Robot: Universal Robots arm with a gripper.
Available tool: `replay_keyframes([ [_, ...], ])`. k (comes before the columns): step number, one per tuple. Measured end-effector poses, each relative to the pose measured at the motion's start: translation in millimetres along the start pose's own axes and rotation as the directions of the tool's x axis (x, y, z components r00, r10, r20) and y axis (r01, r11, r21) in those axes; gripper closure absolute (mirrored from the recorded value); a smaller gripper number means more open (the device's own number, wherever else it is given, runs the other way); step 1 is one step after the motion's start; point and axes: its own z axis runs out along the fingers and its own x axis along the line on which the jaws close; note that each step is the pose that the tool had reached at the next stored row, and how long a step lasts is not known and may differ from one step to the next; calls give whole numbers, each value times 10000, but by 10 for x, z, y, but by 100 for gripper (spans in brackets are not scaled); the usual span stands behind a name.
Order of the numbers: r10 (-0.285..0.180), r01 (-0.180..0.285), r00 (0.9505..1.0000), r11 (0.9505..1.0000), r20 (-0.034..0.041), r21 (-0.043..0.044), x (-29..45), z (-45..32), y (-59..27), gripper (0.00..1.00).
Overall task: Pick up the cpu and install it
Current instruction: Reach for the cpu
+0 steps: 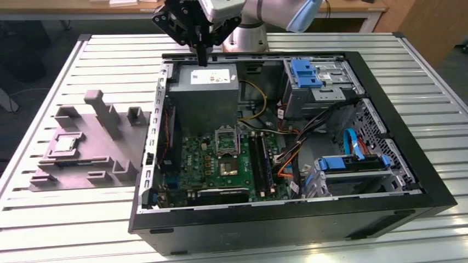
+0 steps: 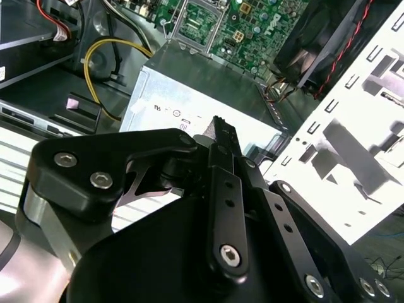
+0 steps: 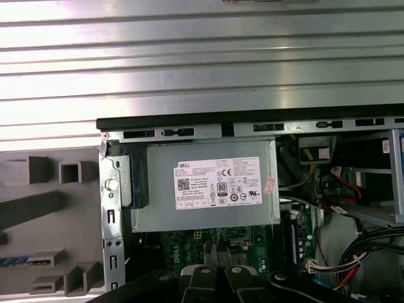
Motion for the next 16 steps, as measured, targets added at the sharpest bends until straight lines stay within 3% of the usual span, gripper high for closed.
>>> replay_keyframes([
  [16,0,0,10000,10000,0,0,23,-1,-2,89],
])
